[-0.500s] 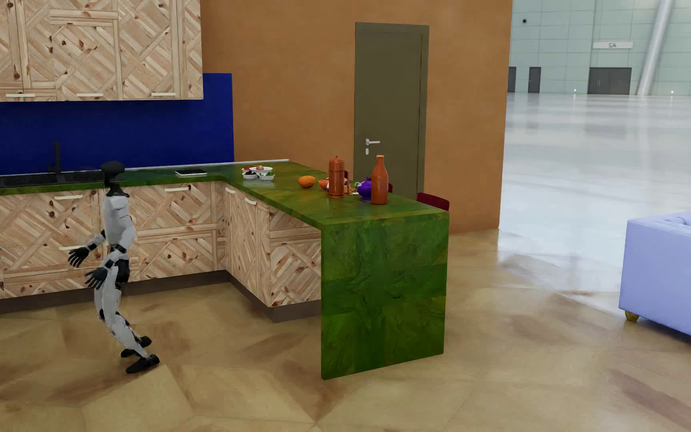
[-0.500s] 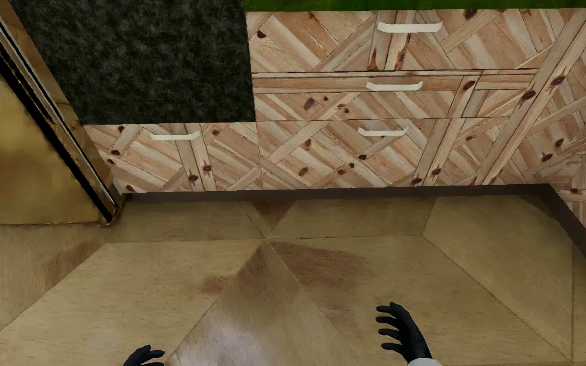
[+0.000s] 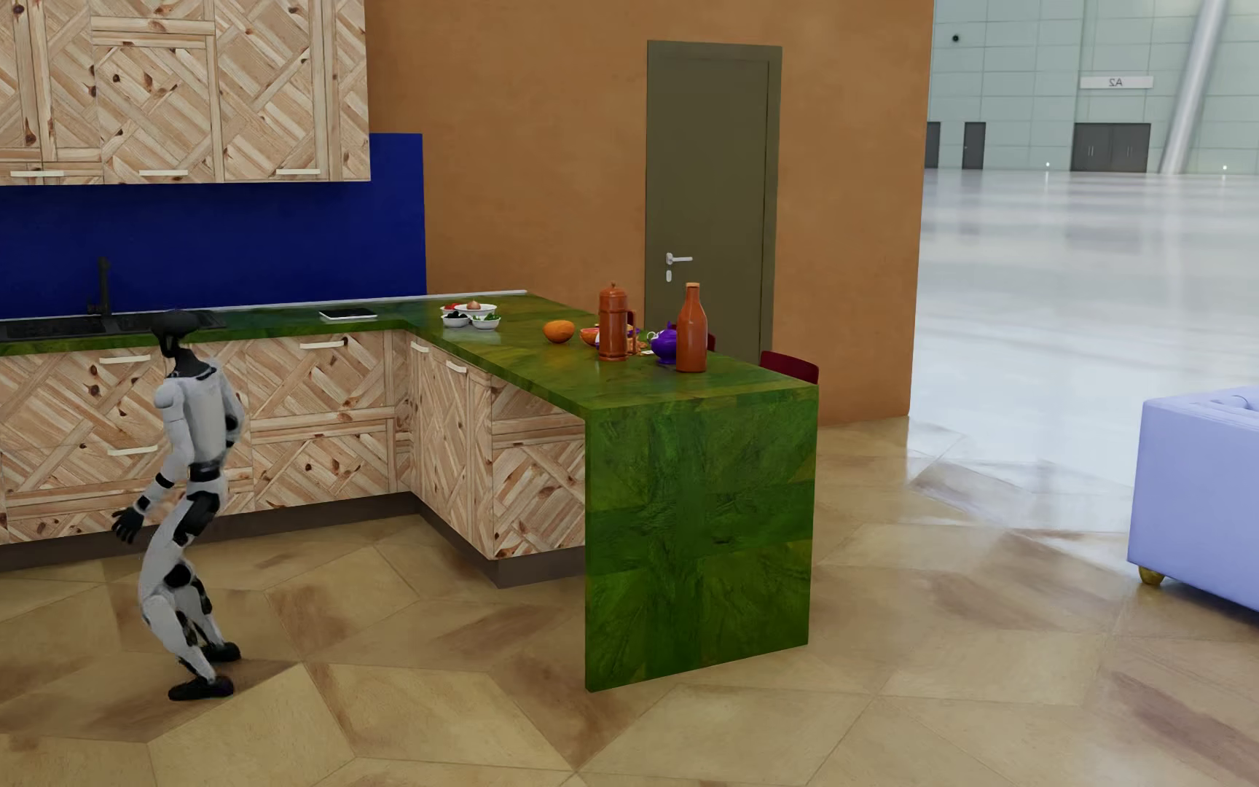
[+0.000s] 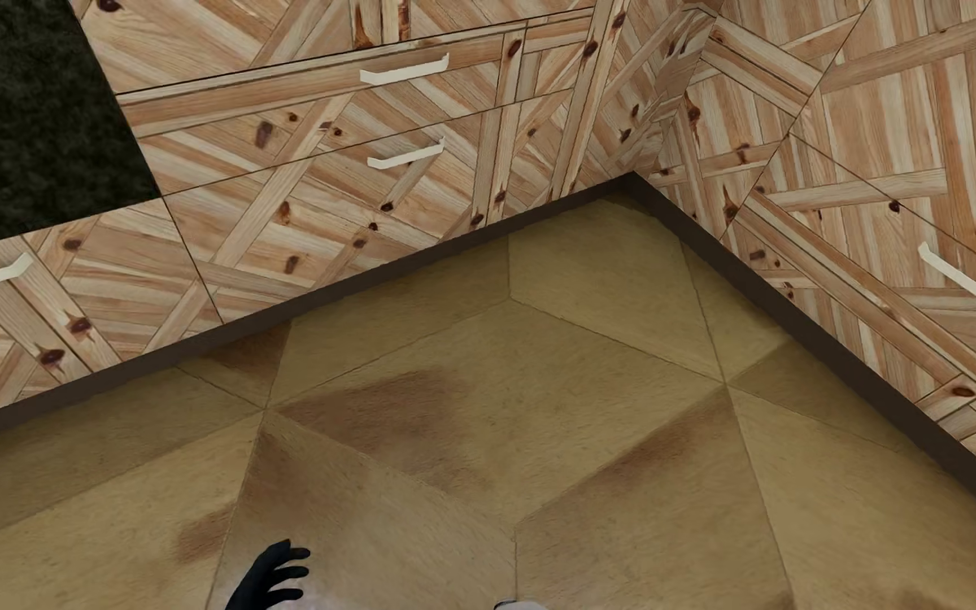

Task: Turn around

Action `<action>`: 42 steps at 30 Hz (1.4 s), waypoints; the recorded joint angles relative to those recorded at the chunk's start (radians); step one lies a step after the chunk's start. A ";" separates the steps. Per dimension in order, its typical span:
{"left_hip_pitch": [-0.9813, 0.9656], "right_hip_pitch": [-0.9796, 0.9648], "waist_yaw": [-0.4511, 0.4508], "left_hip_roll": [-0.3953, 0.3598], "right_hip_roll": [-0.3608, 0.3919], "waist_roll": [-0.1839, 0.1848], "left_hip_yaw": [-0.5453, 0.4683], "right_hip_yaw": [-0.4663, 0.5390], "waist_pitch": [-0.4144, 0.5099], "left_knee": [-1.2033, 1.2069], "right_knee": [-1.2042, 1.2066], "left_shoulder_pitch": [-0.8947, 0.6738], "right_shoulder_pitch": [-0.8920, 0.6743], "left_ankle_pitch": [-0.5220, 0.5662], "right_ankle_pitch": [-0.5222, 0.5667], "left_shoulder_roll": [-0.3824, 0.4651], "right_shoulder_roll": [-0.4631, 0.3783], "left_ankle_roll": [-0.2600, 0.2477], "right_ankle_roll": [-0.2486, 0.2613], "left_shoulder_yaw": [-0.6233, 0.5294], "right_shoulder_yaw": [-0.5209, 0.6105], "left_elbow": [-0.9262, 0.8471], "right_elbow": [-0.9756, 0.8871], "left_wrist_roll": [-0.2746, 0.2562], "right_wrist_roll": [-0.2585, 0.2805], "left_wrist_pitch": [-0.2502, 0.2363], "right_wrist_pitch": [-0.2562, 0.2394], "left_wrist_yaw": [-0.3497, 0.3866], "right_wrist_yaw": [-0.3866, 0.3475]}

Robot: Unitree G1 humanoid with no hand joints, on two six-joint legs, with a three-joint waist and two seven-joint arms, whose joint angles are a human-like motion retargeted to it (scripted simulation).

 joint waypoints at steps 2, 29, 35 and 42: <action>0.081 0.023 -0.048 -0.004 -0.008 0.022 0.061 0.017 0.014 -0.086 -0.010 0.010 -0.059 0.002 0.006 0.055 -0.021 0.225 -0.092 0.004 -0.013 0.015 0.002 -0.017 0.015 0.036 -0.007 -0.024 0.010; 0.184 -0.003 -0.172 0.098 -0.007 0.034 0.053 0.063 -0.011 -0.319 -0.158 -0.001 0.015 0.137 0.090 0.042 0.017 0.094 -0.073 -0.050 -0.034 -0.037 -0.017 -0.009 0.046 0.067 0.046 -0.181 -0.046; 0.218 -0.031 -0.150 0.126 -0.008 0.041 0.094 0.058 0.006 -0.319 -0.186 0.002 0.001 0.106 0.130 0.006 0.007 0.085 -0.032 -0.049 -0.006 -0.026 -0.014 0.026 0.019 0.013 0.090 -0.143 -0.083; 0.193 -0.138 -0.079 0.107 -0.056 0.001 0.077 0.011 0.034 -0.141 -0.045 -0.044 -0.021 0.025 0.066 0.033 -0.009 0.105 -0.089 -0.027 -0.013 -0.029 0.011 0.007 0.038 0.057 0.065 -0.169 0.011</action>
